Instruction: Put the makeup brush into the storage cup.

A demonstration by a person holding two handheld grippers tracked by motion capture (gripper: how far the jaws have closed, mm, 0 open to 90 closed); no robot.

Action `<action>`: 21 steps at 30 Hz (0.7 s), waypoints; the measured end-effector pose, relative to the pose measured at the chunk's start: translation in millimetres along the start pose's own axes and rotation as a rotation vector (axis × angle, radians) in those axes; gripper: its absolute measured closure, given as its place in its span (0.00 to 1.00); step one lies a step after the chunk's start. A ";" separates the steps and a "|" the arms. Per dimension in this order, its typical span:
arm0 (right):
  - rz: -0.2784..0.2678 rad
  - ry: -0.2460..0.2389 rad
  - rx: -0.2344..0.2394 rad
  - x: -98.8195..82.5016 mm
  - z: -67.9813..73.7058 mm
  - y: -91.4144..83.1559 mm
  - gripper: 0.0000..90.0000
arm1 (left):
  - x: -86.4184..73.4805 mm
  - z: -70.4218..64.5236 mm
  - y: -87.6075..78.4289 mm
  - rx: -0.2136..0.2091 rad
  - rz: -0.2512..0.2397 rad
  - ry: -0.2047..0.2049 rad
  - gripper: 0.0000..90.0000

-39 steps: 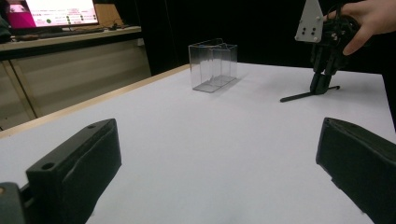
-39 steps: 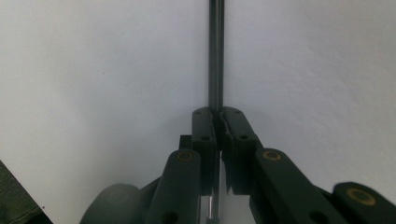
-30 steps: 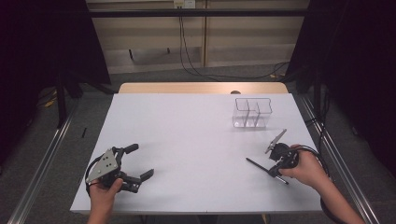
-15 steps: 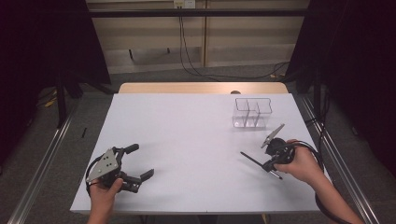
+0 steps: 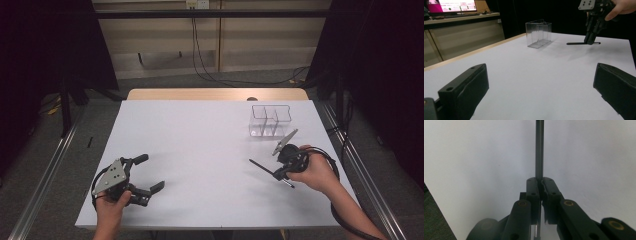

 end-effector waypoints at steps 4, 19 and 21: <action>-0.013 -0.017 0.002 5.9 2.1 0.9 0.94 | -0.2 0.2 0.2 -0.001 0.000 -0.002 0.00; -0.023 -0.059 0.031 25.0 12.1 6.4 0.94 | -0.5 1.1 1.0 0.000 -0.001 -0.011 0.00; -0.025 -0.062 0.042 27.3 13.0 7.5 0.94 | -0.7 1.2 1.1 -0.001 -0.003 -0.013 0.00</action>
Point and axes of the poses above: each handheld gripper's, and its own axes: y roughly forward along the jaws, x roughly out of its top, z roughly to its left, the point moved 4 cm from there along y, roughly forward along the jaws, and after that the axes turned 9 degrees about -z, right-handed, at the moved point
